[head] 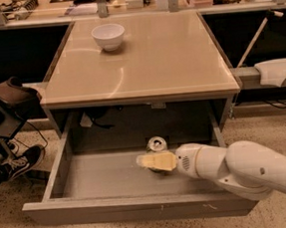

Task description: Pick 7up can from top drawer and place on counter

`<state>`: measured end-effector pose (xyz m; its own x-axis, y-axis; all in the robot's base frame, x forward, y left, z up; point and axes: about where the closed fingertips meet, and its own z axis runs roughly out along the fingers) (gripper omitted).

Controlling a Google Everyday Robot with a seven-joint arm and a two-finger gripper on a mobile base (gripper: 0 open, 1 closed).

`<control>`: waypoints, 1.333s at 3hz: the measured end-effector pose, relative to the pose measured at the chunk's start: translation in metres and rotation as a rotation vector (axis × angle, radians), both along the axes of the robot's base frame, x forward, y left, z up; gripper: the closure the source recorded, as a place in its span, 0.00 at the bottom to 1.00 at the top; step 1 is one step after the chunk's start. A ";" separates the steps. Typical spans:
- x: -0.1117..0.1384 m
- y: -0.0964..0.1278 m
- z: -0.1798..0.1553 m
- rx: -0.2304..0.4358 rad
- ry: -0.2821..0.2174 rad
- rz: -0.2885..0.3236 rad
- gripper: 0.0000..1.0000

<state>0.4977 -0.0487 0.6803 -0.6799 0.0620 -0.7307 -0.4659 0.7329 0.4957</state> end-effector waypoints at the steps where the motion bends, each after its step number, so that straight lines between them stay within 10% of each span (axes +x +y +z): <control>1: 0.011 0.029 0.021 0.012 -0.057 -0.007 0.00; 4: 0.029 0.048 0.022 -0.019 -0.165 -0.021 0.00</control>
Offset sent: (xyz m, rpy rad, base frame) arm 0.0154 0.0283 0.0116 -0.0060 -0.0882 -0.0075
